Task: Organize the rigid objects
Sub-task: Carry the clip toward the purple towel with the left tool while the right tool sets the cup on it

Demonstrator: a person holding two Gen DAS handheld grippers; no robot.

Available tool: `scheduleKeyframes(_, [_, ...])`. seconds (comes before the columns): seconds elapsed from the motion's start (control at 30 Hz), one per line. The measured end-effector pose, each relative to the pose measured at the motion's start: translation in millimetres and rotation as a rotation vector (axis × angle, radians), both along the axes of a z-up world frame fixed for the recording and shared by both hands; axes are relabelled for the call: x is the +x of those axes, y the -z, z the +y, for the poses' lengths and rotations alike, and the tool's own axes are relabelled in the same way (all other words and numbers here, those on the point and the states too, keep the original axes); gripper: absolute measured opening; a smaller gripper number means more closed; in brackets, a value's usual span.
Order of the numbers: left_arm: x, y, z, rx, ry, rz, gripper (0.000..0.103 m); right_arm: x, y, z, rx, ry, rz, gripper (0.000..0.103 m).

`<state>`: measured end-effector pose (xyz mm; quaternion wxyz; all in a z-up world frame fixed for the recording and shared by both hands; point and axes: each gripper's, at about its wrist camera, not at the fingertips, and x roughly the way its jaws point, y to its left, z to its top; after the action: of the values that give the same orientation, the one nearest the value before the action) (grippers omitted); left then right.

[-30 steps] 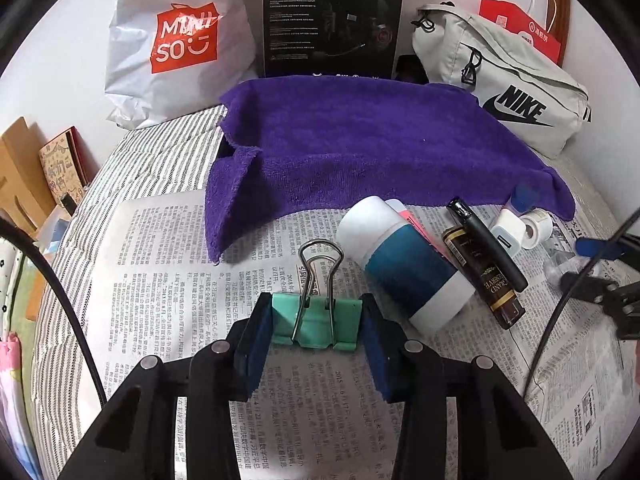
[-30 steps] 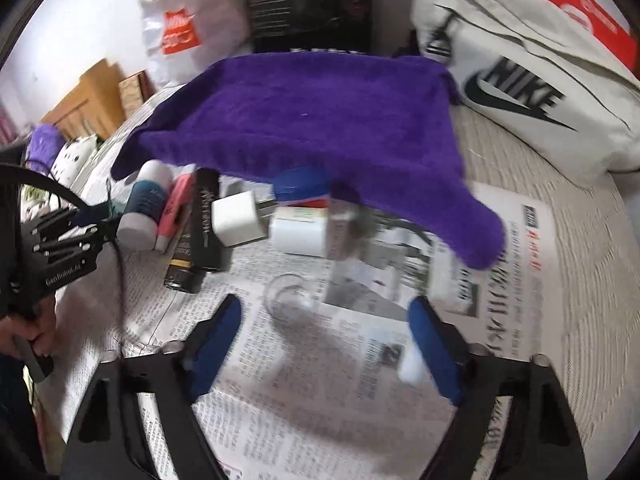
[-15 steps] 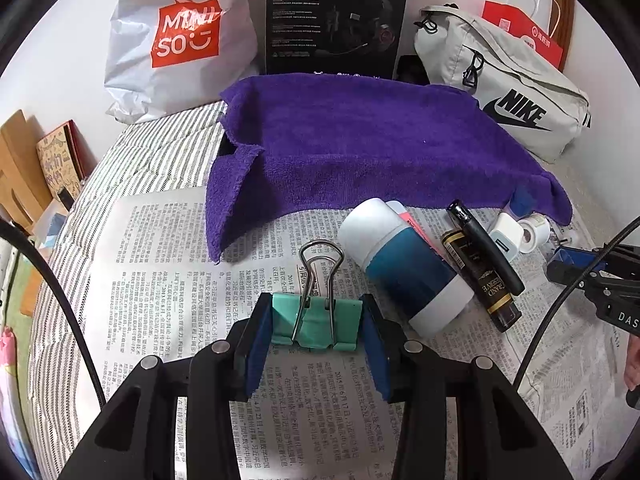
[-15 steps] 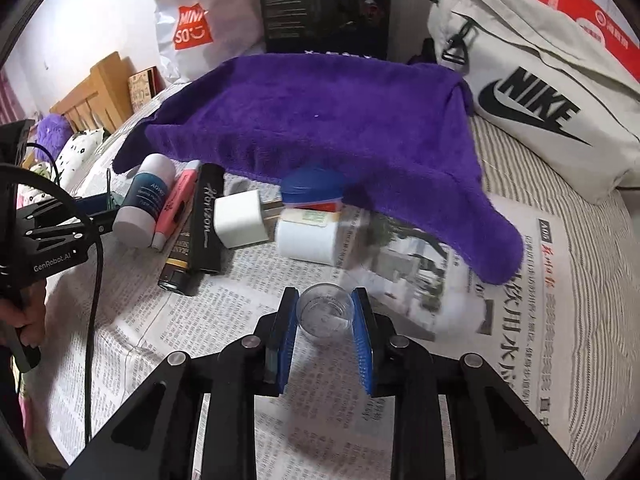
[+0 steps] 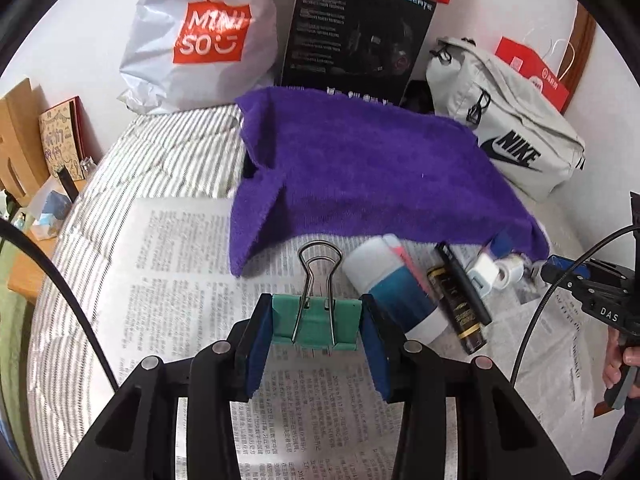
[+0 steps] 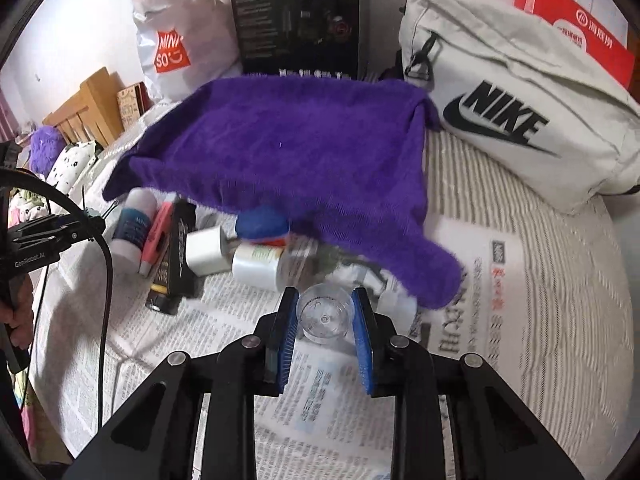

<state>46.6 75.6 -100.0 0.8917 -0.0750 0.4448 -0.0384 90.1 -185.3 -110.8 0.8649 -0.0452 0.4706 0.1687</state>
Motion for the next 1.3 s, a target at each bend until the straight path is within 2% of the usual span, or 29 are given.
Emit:
scheduleKeyframes(0.37, [30.6,-41.9,8.5,0.0,0.004,-0.072,0.04,35.0,-39.3,0.0,0.033,-0.006,-0.097,0.027])
scheduleKeyframes(0.57, [57.0,-47.5,15.3,-0.031,0.004,-0.085,0.04,68.1,-47.7,4.6,0.023,-0.001,-0.126,0.027])
scheduleKeyframes(0.83, [72.4,-34.3,25.6,-0.066,-0.024,-0.071,0.04,136.0,-22.6,25.3,-0.001,0.008,-0.11,0.027])
scheduleKeyframes(1.07, [76.5,-25.2,33.0,-0.083,-0.031,-0.053,0.04,201.2,6.6,51.4,-0.045,0.033,-0.045,0.027])
scheduleKeyframes(1.3, [79.2,-21.7,38.1,-0.091,-0.022,-0.044,0.04,238.2,35.5,68.2,-0.114,0.046,0.042,0.027])
